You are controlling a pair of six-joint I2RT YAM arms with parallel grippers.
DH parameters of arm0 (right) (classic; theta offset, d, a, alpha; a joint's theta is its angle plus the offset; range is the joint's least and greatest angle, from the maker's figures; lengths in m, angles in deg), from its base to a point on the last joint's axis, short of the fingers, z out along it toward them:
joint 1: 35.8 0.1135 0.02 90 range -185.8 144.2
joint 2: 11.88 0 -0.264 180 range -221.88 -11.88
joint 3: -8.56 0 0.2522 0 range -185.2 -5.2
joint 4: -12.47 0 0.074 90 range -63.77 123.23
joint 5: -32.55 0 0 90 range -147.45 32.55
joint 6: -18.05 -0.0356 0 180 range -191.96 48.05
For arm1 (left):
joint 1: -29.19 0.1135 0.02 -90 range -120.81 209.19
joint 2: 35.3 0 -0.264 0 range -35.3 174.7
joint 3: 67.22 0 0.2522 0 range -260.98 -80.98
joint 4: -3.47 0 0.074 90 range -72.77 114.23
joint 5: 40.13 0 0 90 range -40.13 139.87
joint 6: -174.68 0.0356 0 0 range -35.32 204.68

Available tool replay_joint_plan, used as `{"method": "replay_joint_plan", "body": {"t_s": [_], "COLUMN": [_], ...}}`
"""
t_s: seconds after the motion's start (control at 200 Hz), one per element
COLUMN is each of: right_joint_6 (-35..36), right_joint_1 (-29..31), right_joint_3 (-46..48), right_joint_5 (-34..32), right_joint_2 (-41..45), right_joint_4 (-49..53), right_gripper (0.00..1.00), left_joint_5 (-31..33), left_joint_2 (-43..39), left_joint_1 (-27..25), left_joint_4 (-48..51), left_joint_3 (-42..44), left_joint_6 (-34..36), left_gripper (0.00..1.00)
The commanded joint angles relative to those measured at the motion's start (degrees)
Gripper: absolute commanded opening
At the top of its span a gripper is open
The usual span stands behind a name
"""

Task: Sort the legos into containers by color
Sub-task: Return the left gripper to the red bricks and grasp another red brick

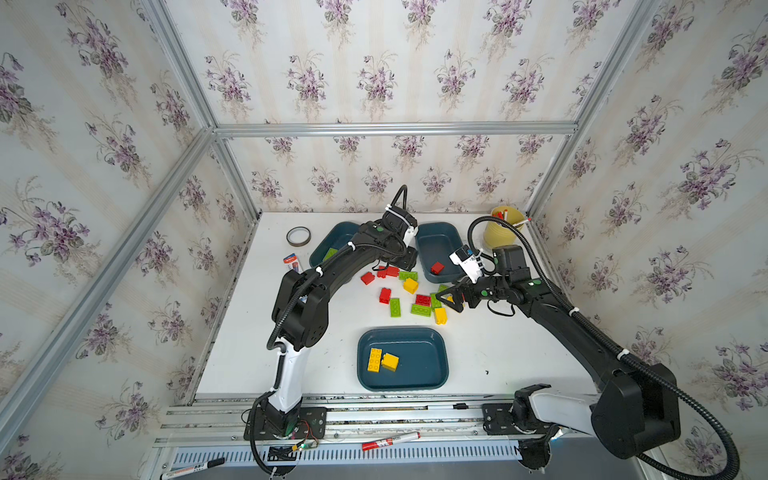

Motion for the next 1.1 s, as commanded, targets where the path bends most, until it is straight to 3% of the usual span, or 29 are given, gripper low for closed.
{"method": "replay_joint_plan", "body": {"t_s": [0.0,0.255,0.55,0.675,1.094], "right_joint_6": [-0.3,-0.9,-1.4,-1.5,-2.2], "right_joint_1": [0.0,0.0,0.0,0.0,0.1], "right_joint_3": [0.1,-0.1,0.8,1.4,2.0], "right_joint_5": [1.8,3.2,3.0,2.6,2.7], "right_joint_2": [-0.5,-1.2,-0.4,0.2,0.6], "right_joint_4": [-1.8,-2.5,-2.7,-2.6,-2.9], "right_gripper": [1.0,1.0,1.0,1.0,1.0], "left_joint_5": [6.2,10.6,9.7,11.6,9.4], "left_joint_2": [-2.4,-2.4,4.8,7.1,12.3], "left_joint_1": [1.8,5.4,5.9,6.5,7.7], "left_joint_4": [5.3,5.1,3.2,3.2,3.2], "left_joint_3": [4.1,10.5,5.6,3.6,1.3], "left_joint_6": [4.4,9.3,17.2,17.9,19.3], "left_gripper": [0.63,0.68,0.69,0.69,0.69]}}
